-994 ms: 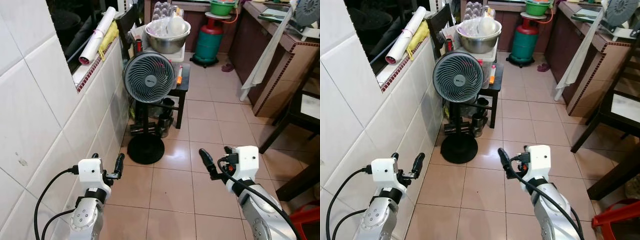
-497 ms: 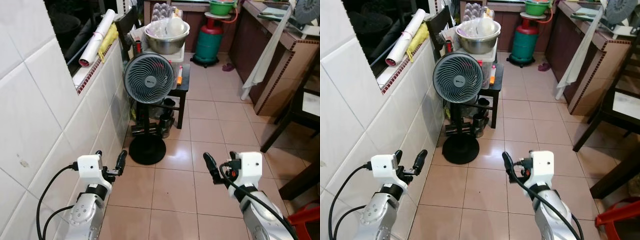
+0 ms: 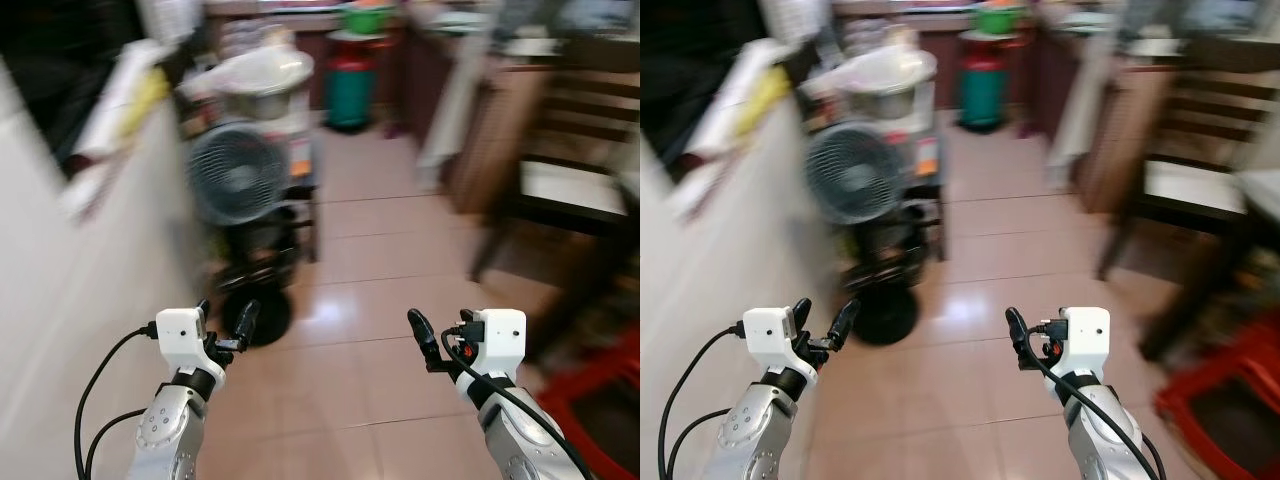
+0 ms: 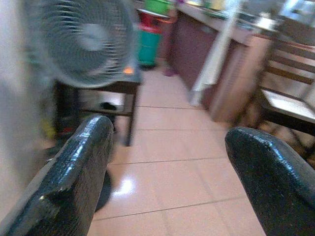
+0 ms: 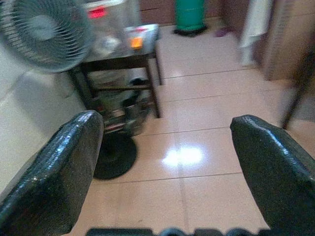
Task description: Setting the table
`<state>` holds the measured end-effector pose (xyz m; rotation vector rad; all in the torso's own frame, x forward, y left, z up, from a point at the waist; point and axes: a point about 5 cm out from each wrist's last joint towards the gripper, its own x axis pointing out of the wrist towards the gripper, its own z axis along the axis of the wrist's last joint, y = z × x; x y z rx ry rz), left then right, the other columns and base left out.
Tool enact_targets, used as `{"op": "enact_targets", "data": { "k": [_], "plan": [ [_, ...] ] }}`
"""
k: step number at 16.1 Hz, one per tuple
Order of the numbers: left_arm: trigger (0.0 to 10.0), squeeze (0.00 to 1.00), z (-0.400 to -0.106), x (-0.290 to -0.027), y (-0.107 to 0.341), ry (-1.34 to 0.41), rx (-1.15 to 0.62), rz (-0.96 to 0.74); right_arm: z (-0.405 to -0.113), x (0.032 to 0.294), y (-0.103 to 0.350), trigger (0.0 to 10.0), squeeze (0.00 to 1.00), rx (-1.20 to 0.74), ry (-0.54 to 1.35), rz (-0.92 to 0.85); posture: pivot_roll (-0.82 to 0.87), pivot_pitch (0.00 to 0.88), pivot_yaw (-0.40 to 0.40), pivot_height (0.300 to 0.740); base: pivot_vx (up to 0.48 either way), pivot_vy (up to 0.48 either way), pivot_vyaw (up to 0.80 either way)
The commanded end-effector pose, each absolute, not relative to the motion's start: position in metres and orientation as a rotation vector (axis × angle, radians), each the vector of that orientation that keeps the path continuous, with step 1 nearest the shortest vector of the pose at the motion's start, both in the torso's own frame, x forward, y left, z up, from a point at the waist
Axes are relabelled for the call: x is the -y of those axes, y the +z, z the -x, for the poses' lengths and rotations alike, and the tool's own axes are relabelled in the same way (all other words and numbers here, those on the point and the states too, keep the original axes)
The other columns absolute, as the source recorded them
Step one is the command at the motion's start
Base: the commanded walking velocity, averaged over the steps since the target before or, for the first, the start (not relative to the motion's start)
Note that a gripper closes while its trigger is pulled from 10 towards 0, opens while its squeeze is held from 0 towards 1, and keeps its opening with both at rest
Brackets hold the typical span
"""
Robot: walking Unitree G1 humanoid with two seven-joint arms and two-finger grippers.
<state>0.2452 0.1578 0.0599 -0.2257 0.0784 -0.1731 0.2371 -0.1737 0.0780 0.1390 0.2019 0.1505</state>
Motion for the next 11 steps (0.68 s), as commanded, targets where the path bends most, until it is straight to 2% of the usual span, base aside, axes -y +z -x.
{"op": "enact_targets", "data": {
  "k": [1, 11],
  "plan": [
    [10.0, 0.0, -0.2476, -0.1561, 0.064, -0.191, -0.071, 0.222, -0.2391, 0.1745, 0.0847, 10.0, 0.0, -0.171, 0.154, -0.14, -0.07, 0.0, 0.026, 0.74, 0.349, 0.0, -0.8],
    [10.0, 0.0, -0.2465, -0.1487, 0.0598, -0.225, -0.088, 0.236, -0.2426, 0.1717, 0.0874, 10.0, 0.0, -0.159, 0.179, -0.145, -0.08, 0.0, 0.016, 0.74, 0.36, 0.0, -0.8]
  ]
}}
